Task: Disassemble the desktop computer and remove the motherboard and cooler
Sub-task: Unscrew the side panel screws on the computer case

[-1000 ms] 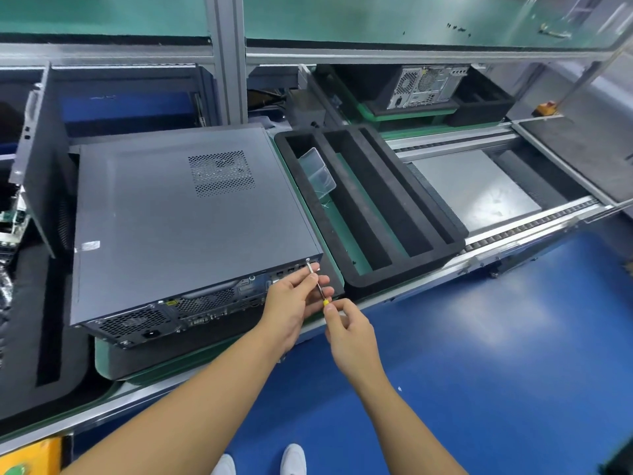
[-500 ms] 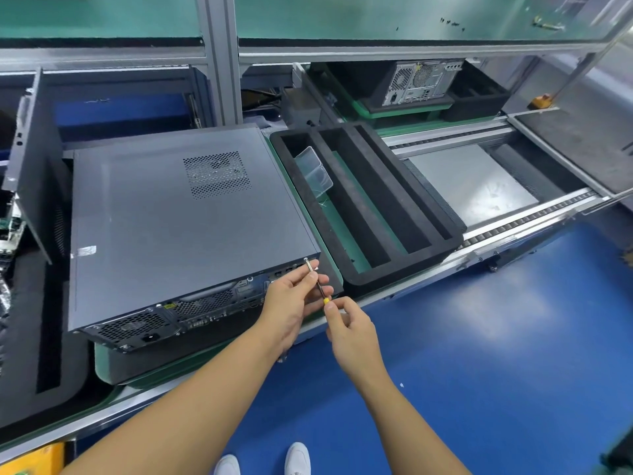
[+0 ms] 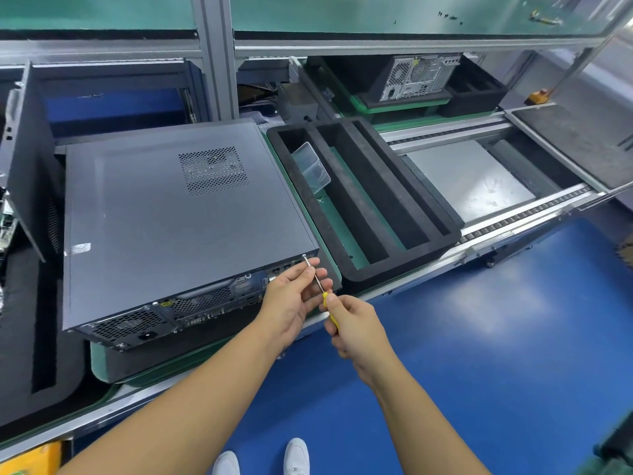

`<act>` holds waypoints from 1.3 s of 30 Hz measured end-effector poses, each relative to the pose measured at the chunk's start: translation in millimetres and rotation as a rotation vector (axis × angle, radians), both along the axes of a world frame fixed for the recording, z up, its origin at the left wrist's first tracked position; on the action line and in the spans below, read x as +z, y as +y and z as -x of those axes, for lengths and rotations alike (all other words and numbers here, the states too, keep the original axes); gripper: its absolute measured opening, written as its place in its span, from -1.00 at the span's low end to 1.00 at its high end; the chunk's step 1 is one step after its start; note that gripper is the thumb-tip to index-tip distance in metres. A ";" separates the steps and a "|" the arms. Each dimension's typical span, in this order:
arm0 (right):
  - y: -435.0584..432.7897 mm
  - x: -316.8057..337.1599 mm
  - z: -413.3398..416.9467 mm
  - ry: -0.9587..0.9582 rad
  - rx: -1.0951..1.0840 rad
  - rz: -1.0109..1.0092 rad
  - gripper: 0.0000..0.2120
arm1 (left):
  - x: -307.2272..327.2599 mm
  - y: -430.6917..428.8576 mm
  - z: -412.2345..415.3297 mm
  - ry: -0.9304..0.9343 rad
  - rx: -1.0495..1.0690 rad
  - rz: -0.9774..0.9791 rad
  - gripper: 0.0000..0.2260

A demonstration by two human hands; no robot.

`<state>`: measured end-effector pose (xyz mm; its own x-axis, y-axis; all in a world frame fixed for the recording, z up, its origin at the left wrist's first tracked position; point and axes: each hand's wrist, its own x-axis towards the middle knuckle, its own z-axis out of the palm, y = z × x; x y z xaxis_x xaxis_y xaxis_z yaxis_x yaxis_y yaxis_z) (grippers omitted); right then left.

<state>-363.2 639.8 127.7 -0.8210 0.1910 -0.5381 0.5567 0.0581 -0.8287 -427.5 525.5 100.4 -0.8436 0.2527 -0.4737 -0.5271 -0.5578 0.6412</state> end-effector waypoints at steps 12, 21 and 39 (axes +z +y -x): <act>-20.5 -0.4 -0.6 0.125 0.094 -0.742 -0.76 | -2.4 -2.4 -9.9 -0.067 -0.135 0.062 -0.68; 4.8 -0.3 -7.2 -0.043 -0.041 0.115 -0.62 | -1.6 -2.1 2.0 -0.115 -0.114 0.133 -0.90; 2.2 -10.5 -18.4 0.445 0.199 -0.753 -0.82 | 9.5 6.4 2.8 -0.185 -0.070 0.038 -0.90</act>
